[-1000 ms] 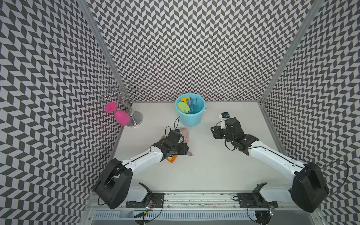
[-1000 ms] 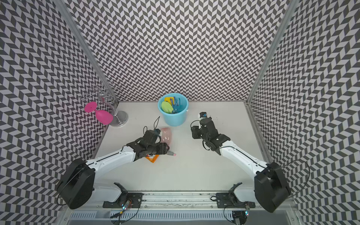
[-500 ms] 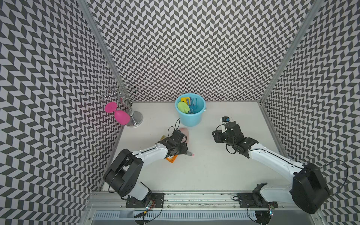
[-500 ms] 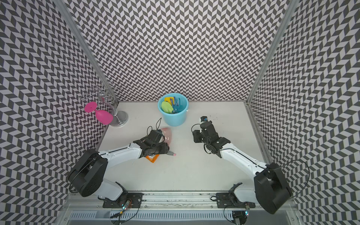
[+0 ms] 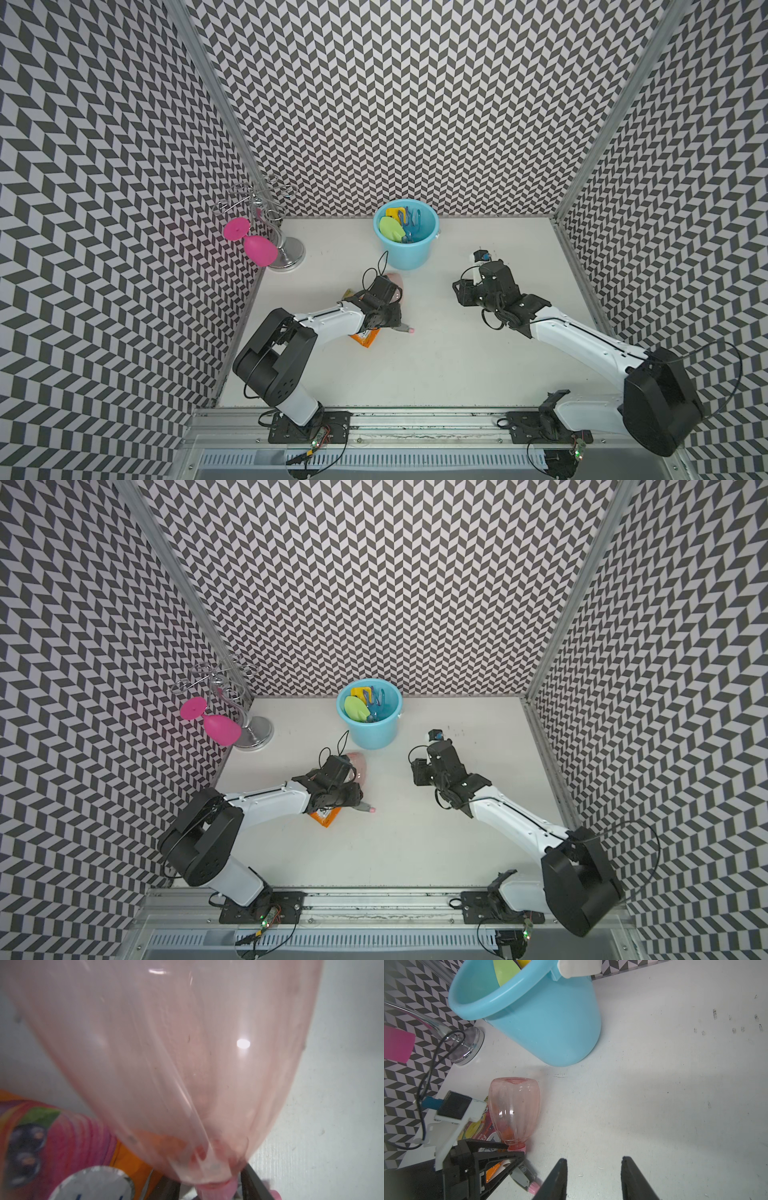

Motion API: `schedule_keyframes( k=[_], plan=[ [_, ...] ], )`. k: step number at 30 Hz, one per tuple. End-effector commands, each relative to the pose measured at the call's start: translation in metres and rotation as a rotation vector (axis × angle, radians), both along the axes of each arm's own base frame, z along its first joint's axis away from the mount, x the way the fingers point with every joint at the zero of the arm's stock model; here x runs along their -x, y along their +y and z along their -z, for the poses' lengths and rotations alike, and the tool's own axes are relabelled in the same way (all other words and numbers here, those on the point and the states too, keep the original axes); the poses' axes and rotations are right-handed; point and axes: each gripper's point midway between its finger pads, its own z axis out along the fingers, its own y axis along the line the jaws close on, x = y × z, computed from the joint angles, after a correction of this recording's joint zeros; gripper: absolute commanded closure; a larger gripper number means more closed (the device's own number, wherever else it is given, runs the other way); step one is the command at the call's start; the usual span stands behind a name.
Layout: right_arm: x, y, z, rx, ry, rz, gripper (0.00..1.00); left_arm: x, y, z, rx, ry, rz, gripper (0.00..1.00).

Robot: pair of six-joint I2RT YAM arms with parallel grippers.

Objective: Organize the gardening tools
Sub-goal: Adjust the gardening tool at the center of the board.

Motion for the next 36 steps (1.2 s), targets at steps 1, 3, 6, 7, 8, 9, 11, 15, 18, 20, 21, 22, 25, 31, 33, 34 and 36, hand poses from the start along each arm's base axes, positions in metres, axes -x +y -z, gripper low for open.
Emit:
schedule_keyframes(
  k=[1,3,6,7,8,9,11,15,18,20,21,22,25,31,33,34,36],
  plan=[
    [-0.004,0.000,-0.006,-0.022,-0.029,0.010,0.56,-0.012,-0.007,-0.009,0.001,-0.045,0.007,0.51],
    [-0.004,0.000,-0.005,-0.022,-0.026,0.010,0.56,-0.013,-0.007,-0.006,-0.005,-0.043,0.008,0.51],
    [-0.003,0.001,-0.002,-0.022,-0.018,0.006,0.56,-0.016,-0.009,-0.005,-0.009,-0.042,0.010,0.52],
    [-0.003,0.001,-0.002,-0.024,-0.016,0.005,0.56,-0.017,-0.010,-0.005,-0.010,-0.043,0.012,0.53],
    [-0.003,0.002,-0.002,-0.026,-0.015,0.005,0.56,-0.018,-0.010,-0.004,-0.011,-0.043,0.013,0.53],
    [-0.003,0.002,-0.002,-0.025,-0.013,0.002,0.56,-0.019,-0.011,-0.004,-0.011,-0.043,0.013,0.54],
    [-0.002,0.001,-0.001,-0.026,-0.011,0.005,0.56,-0.020,-0.011,-0.003,-0.014,-0.043,0.012,0.56],
    [-0.002,-0.001,-0.002,-0.019,-0.014,0.014,0.56,-0.019,-0.013,-0.002,-0.013,-0.035,0.027,0.63],
    [0.000,-0.003,-0.001,-0.017,-0.015,0.018,0.56,-0.015,-0.014,-0.003,-0.016,-0.031,0.042,0.70],
    [0.000,-0.004,-0.001,-0.020,-0.016,0.022,0.56,-0.013,-0.015,-0.008,-0.012,-0.034,0.052,0.74],
    [0.001,-0.004,-0.001,-0.020,-0.018,0.022,0.56,-0.012,-0.016,-0.012,-0.006,-0.040,0.058,0.76],
    [0.001,-0.005,-0.001,-0.018,-0.017,0.023,0.56,-0.010,-0.018,-0.016,0.000,-0.044,0.065,0.79],
    [0.002,-0.006,-0.002,-0.022,-0.017,0.027,0.56,-0.008,-0.024,-0.033,0.030,-0.065,0.085,0.84],
    [0.005,-0.002,-0.019,-0.098,-0.047,-0.030,0.55,-0.005,-0.041,-0.086,0.120,-0.141,0.124,0.90],
    [0.009,-0.001,-0.031,-0.129,-0.078,-0.054,0.54,-0.007,-0.046,-0.108,0.157,-0.177,0.127,0.90],
    [0.010,-0.001,-0.038,-0.143,-0.099,-0.064,0.54,-0.009,-0.048,-0.117,0.174,-0.193,0.129,0.90],
    [0.016,0.001,-0.052,-0.170,-0.140,-0.095,0.48,-0.011,-0.051,-0.137,0.202,-0.226,0.129,0.90]
  ],
)
